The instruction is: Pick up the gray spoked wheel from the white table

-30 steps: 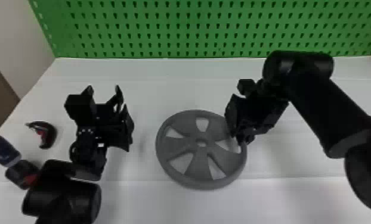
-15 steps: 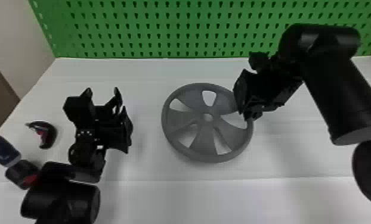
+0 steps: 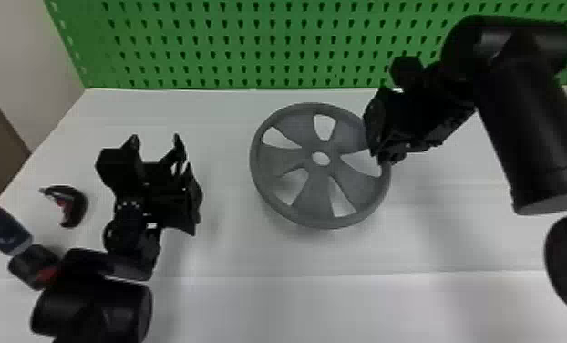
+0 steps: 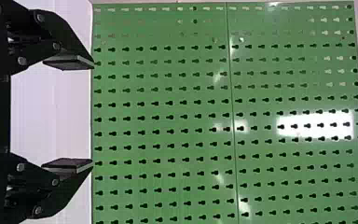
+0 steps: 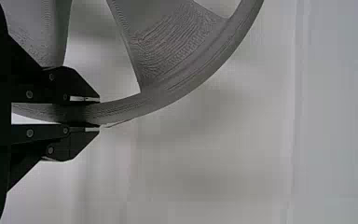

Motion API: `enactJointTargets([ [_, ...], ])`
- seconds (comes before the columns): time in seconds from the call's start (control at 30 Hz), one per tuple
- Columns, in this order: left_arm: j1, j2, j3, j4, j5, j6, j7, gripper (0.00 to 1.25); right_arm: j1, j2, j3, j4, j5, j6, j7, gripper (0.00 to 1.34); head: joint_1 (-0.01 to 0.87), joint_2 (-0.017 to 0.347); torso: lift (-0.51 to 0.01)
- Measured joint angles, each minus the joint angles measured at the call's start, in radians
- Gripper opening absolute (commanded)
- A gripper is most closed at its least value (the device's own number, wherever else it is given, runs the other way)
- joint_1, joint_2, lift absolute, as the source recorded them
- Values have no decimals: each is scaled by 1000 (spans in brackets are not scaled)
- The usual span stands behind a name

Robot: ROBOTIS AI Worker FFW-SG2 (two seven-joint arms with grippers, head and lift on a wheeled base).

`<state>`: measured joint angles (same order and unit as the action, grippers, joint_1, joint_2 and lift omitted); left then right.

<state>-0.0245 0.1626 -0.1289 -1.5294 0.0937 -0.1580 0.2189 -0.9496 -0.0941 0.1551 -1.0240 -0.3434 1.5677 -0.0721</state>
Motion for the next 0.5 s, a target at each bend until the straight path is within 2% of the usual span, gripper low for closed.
enactJointTargets([
  [0.27,1,0,0,0,3,-1,0,747,69,-9,-85,-110,-31,-8,0,241,770,44,-98],
  [0.5,3,0,3,-1,8,-9,0,747,168,-7,-182,-239,-103,-142,0,241,770,44,-98],
])
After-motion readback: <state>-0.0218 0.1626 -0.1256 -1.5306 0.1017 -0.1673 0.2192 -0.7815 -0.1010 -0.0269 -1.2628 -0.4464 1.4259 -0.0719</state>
